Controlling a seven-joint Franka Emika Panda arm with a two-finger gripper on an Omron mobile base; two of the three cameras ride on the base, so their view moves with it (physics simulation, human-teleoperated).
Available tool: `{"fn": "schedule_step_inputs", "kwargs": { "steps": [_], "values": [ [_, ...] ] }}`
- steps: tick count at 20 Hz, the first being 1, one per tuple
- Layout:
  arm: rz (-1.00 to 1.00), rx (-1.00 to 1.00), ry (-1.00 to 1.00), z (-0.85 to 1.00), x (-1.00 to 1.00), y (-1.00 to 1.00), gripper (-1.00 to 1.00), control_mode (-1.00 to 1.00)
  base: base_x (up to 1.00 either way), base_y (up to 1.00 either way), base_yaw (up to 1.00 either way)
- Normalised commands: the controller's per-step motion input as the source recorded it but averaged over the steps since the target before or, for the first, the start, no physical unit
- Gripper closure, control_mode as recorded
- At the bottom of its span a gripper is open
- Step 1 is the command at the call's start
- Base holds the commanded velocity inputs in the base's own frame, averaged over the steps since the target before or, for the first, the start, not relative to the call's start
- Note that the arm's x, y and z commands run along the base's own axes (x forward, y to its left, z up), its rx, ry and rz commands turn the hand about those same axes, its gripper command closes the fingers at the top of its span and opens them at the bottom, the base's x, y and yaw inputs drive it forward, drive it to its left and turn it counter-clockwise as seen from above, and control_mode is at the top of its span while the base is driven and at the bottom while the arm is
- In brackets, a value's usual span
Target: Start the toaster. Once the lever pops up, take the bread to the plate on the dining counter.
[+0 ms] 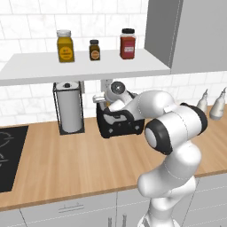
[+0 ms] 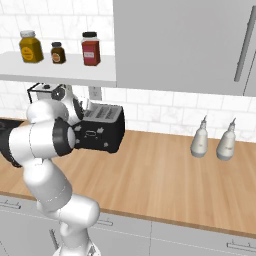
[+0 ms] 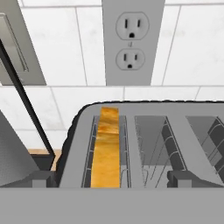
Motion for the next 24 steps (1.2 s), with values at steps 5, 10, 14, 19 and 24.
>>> {"fn": "schedule_step_inputs", "kwargs": {
  "steps": [5,10,14,19,24],
  "values": [
    [0.00,0.00,0.00,-0.02,0.00,0.00,-1.00,-1.00,0.00,0.00,0.00],
    [0.00,0.00,0.00,0.00,0.00,0.00,1.00,-1.00,0.00,0.00,0.00],
    [0.00,0.00,0.00,0.00,0.00,0.00,1.00,-1.00,0.00,0.00,0.00],
    [0.00,0.00,0.00,0.00,0.00,0.00,1.00,-1.00,0.00,0.00,0.00],
    [0.00,0.00,0.00,0.00,0.00,0.00,1.00,-1.00,0.00,0.00,0.00]
  ]
}}
